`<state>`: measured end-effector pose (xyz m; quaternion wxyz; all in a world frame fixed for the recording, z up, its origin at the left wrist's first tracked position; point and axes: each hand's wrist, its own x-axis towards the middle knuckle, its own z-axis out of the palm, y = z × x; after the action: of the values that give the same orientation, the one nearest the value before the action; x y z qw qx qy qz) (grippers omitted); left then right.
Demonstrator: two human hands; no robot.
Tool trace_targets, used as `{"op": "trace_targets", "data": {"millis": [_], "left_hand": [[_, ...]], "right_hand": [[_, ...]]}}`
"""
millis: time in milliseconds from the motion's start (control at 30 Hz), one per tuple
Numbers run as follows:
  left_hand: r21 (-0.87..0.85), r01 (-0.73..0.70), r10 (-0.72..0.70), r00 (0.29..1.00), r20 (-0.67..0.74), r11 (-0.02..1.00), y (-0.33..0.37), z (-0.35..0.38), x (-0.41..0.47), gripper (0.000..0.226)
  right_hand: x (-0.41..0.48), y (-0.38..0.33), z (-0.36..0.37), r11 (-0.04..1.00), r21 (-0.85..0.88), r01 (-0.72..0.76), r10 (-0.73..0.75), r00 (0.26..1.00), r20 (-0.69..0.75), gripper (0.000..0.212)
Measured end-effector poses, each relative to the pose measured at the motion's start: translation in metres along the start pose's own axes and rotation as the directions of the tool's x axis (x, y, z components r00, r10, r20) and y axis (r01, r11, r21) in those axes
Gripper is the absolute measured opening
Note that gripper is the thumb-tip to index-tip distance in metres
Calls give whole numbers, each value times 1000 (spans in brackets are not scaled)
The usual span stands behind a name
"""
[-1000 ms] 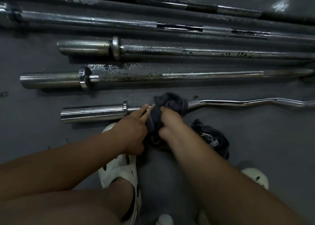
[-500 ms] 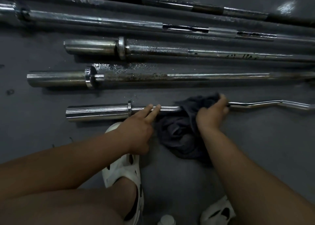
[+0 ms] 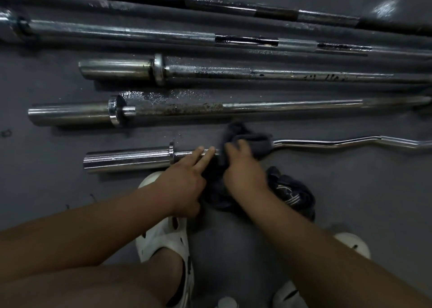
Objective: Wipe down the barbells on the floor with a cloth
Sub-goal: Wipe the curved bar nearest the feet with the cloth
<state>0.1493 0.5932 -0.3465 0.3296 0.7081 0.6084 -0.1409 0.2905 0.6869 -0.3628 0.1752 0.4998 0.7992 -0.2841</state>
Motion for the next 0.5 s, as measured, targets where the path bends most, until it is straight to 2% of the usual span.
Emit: {"op": "trace_targets", "data": {"millis": [67, 100, 167, 233, 333, 400, 433, 500], "left_hand": [[5, -1, 1, 1000, 1, 1000, -1, -1, 0, 58], [5, -3, 3, 1000, 2, 1000, -1, -2, -1, 57], [6, 0, 0, 1000, 7, 1000, -1, -3, -1, 54], [6, 7, -7, 1000, 9, 1000, 1, -4, -2, 52], [30, 9, -10, 1000, 16, 999, 4, -7, -2, 58], [28, 15, -16, 1000, 16, 999, 3, -8, -2, 59], [23, 11, -12, 1000, 18, 1000, 2, -9, -2, 57], [16, 3, -3, 1000, 15, 1000, 1, -8, -2, 53]], "right_hand": [[-1, -3, 4, 991, -5, 136, -135, 990, 43, 65], [5, 10, -3, 992, -11, 129, -129, 991, 27, 64], [21, 43, -18, 999, -14, -31, 30, 998, -46, 58], [18, 38, -17, 988, -49, -145, 140, 987, -81, 53], [-1, -8, 3, 999, -6, 54, -54, 997, 50, 62], [-1, 3, -4, 987, -4, 160, -159, 982, 104, 67], [6, 21, -13, 990, -38, 136, -133, 987, 86, 66], [20, 59, -26, 993, -109, -53, 53, 999, 0, 68]]}}
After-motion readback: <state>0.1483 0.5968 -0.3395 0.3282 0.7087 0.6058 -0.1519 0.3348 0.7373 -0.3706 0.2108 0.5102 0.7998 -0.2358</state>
